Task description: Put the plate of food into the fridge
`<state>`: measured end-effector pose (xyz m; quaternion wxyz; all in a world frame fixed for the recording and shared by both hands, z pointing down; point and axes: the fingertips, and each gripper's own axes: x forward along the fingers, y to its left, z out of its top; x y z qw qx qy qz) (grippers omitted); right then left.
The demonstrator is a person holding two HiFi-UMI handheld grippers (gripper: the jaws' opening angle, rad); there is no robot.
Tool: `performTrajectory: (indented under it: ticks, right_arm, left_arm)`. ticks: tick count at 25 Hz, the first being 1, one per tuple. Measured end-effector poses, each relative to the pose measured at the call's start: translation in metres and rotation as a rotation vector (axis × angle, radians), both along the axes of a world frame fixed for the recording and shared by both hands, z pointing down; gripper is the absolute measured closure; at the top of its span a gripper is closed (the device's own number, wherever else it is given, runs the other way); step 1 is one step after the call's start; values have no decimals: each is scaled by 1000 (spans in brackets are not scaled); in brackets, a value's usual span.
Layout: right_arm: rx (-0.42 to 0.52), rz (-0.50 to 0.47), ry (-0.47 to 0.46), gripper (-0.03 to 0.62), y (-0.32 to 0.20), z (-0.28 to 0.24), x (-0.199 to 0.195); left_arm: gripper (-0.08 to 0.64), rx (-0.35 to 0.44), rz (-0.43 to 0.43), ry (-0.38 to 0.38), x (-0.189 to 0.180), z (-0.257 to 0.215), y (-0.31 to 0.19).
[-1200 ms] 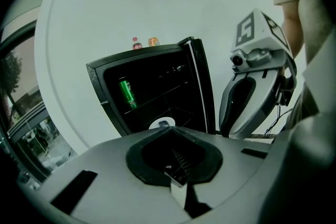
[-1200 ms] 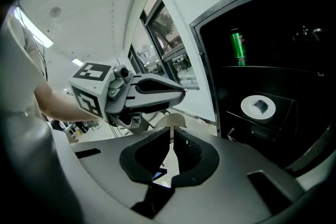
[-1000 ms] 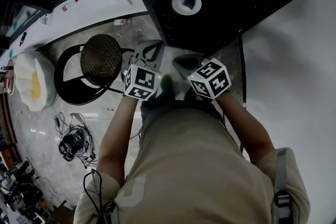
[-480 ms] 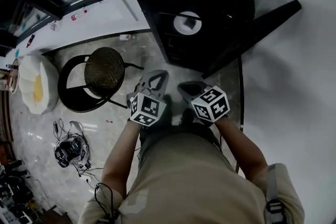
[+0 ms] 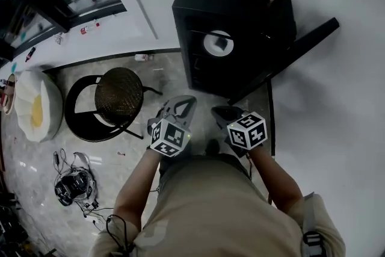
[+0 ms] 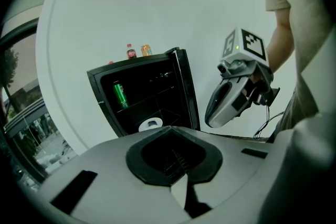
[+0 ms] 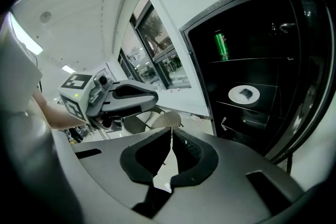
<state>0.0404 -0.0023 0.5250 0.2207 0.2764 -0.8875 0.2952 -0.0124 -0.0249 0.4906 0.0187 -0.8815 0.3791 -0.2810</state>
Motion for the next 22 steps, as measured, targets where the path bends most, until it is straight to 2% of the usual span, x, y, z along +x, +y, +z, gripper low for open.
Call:
performTrajectory:
  ticks: [4,6,8,11,14,22]
  right_arm:
    - [-20,76,-31,563,1,-9,-26]
    - [-12,93,-42,563,4,-14,-43]
    - [2,92,-43,563,8,-17,-58]
    - [12,104,-5,564,18,-14,-66]
    - [2,163,8,565,25,-11,-61]
    - [3,235,25,564,30,-12,-45]
  left_arm:
    - [550,5,-7,62,-35,-9,6]
    - [550,-1,-16,118,-51,-12,9]
    - [550,-4,-11,142,-63,-13,8]
    - [549,-1,28,138,-71,-10,10]
    - [549,-6,68,147,-71,-9,15]
    - [549,-1,133,132,-56,-8,18]
